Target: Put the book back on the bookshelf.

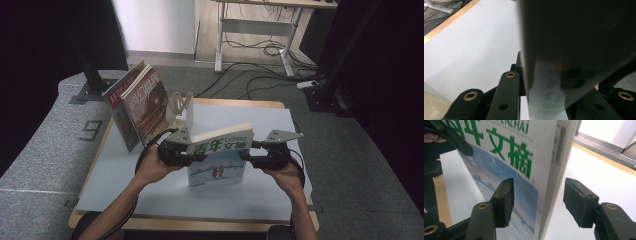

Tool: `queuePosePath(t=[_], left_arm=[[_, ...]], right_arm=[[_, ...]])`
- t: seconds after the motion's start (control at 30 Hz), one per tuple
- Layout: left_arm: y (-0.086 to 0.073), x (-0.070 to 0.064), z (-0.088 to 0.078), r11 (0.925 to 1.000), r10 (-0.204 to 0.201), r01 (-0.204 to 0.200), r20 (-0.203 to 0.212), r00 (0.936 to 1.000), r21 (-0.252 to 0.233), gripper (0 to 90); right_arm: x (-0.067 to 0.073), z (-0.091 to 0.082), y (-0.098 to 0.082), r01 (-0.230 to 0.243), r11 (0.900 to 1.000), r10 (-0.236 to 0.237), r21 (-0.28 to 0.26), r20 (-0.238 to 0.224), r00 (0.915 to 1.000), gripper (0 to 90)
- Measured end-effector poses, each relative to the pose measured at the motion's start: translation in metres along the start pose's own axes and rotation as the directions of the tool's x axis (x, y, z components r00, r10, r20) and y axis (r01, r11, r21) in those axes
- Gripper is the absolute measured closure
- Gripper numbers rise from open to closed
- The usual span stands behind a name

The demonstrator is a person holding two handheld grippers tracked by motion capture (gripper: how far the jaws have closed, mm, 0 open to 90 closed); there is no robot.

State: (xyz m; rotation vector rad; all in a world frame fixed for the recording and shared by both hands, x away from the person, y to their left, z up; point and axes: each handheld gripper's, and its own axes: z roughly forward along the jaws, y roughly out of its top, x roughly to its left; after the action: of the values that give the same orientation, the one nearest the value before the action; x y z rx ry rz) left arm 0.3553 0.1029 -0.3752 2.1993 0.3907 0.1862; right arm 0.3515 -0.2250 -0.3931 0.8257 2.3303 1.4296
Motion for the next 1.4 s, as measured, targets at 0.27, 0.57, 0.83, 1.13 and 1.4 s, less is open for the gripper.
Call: queuePosePath(t=[0.27, 0.57, 0.83, 1.13, 1.4], left_arm=[[0.002, 0.002, -0.002, 0.9996, -0.027, 0.027, -0.043, 0.9987, 0.002, 74.4], [0.003, 0.010, -0.012, 0.9969, -0.078, 0.079, -0.061, 0.9951, 0.010, 74.5], [0.006, 0.014, -0.027, 0.9954, -0.093, 0.095, -0.094, 0.9912, 0.012, 74.6], [0.004, 0.024, -0.048, 0.9919, -0.125, 0.127, -0.156, 0.9799, 0.007, 74.6], [0.003, 0.033, -0.070, 0.9909, -0.127, 0.134, -0.218, 0.9676, 0.015, 74.5]], right_arm=[[-0.012, -0.008, -0.014, -0.039, 0.999, 0.039, 0.007, 0.035, 0.9987, 40.4], [-0.031, -0.008, -0.040, -0.117, 0.992, 0.110, 0.056, 0.117, 0.9870, 39.3], [-0.037, 0.008, -0.062, -0.154, 0.975, 0.123, 0.162, 0.189, 0.9742, 36.9], [-0.039, 0.027, -0.091, -0.188, 0.958, 0.132, 0.217, 0.246, 0.9602, 27.6], [-0.041, 0.035, -0.110, -0.222, 0.950, 0.157, 0.221, 0.276, 0.9480, 24.5]])
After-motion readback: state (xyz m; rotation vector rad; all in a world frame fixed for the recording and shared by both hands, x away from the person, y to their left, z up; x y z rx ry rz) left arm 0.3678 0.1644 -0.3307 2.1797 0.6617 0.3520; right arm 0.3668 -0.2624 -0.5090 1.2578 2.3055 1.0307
